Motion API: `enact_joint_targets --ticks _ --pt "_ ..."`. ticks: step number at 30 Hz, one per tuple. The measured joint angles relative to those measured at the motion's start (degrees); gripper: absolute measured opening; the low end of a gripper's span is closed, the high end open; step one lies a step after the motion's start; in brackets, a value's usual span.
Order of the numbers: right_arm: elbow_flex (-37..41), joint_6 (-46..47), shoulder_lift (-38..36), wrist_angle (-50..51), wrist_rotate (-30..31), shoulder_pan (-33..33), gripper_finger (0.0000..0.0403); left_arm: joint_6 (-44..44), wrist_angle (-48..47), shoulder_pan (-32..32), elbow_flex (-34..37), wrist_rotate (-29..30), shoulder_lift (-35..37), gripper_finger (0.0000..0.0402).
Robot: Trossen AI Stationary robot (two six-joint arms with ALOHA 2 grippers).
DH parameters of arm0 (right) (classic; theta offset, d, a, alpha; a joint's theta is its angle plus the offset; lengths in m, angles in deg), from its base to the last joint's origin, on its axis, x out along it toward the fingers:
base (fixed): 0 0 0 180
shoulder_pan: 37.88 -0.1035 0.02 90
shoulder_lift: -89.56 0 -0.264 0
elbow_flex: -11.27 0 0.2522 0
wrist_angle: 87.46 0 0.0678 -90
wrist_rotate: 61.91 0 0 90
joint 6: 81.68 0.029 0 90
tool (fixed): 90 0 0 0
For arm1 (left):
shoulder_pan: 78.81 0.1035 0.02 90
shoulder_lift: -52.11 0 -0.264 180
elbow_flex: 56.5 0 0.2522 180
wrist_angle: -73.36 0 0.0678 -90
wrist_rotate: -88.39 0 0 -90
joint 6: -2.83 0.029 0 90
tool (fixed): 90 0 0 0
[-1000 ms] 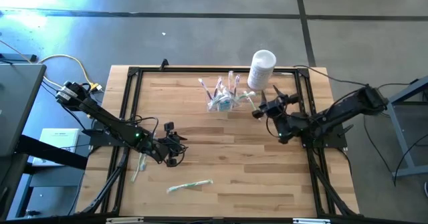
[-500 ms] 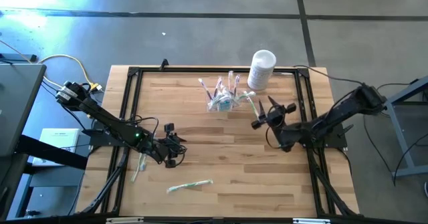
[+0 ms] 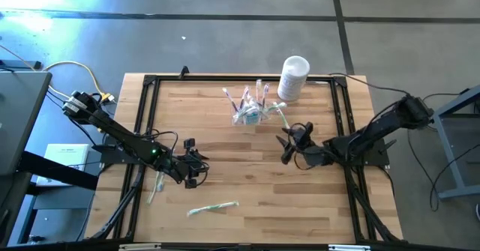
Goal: Pick & Place toothbrushing station
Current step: Put the top green toothbrush into the transparent organizer
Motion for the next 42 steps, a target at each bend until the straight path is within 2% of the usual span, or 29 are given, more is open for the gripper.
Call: enact_joint_targets --ticks 4,6,11,17,21,24,31,35,42 --pt "0.0 11.2 0.0 12.4 -7.1 5.3 0.0174 0.3 0.0 0.0 0.0 0.8 0.0 0.0152" --pt "0.0 13.8 0.0 16.7 -7.9 8.0 0.0174 0.8 0.0 0.0 0.0 1.2 0.0 0.0152" --pt "0.0 14.9 0.0 19.6 -9.4 14.7 0.0174 1.5 0.0 0.0 0.0 2.1 0.0 0.0152" --pt "0.0 13.6 0.0 22.0 -20.6 25.4 0.0174 1.5 0.0 0.0 0.0 2.1 0.0 0.0152" --pt "0.0 9.9 0.0 19.5 -24.0 30.5 0.0174 1.5 0.0 0.0 0.0 2.1 0.0 0.0152" --pt "0.0 7.0 0.0 16.7 -29.0 33.4 0.0174 1.5 0.0 0.0 0.0 2.1 0.0 0.0152" --pt "0.0 3.4 0.5 16.2 -36.0 38.9 0.0174 1.5 0.0 0.0 0.0 2.1 0.0 0.0152" --pt "0.0 -0.1 2.7 13.7 -36.3 39.9 0.0174 1.5 0.0 0.0 0.0 2.2 0.0 0.0152" --pt "0.0 -4.9 10.7 2.3 -36.9 39.8 0.0174 1.5 0.0 0.0 0.0 2.2 0.0 0.0152"
